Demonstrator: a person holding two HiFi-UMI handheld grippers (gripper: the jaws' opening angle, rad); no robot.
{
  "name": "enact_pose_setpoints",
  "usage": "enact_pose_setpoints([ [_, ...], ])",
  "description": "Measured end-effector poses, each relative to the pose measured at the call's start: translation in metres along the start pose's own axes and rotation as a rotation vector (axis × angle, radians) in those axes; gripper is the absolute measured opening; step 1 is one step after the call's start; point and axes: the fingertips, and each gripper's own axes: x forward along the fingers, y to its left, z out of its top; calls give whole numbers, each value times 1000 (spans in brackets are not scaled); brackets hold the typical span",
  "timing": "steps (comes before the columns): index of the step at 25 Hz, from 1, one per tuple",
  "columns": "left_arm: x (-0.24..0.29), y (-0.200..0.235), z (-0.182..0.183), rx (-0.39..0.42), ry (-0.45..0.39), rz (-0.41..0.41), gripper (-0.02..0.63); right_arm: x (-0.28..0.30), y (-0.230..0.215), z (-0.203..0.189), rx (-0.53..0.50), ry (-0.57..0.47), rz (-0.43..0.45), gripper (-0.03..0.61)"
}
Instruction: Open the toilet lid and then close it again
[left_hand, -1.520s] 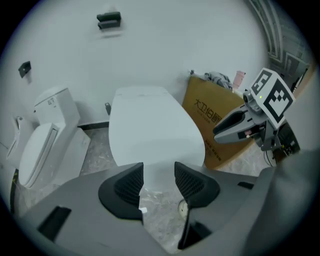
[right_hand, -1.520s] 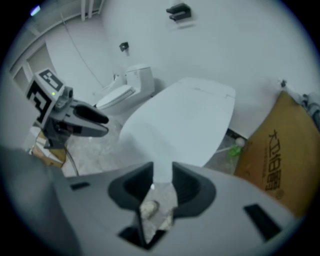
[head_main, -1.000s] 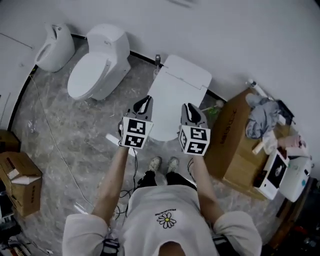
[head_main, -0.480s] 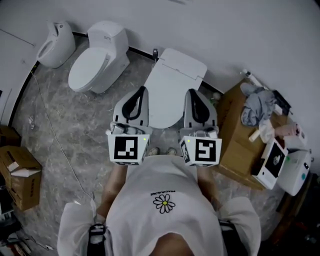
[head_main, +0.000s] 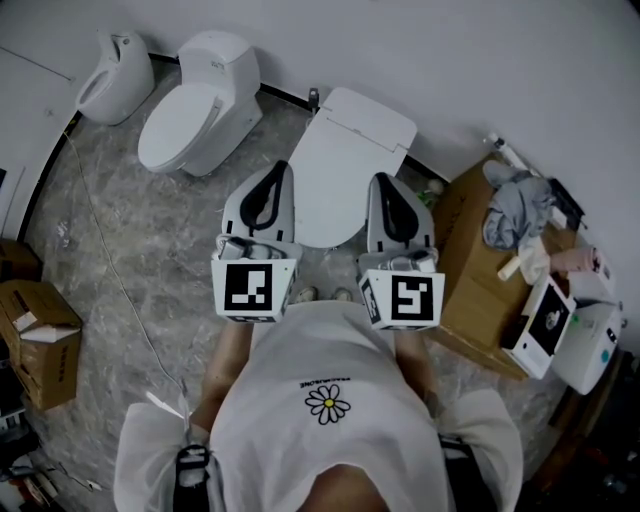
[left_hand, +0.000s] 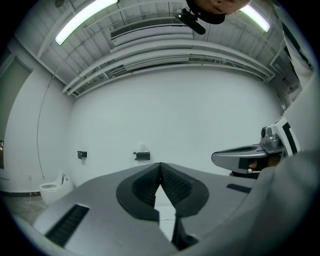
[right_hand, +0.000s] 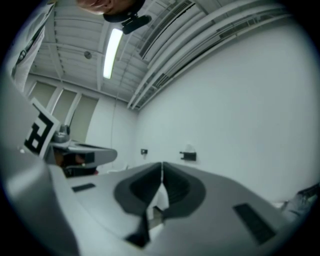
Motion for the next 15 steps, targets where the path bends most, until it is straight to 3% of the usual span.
enact_pose_setpoints([
  [15,1,-3,3,8,2,-5,21,3,1,-4,10,17,21,31],
])
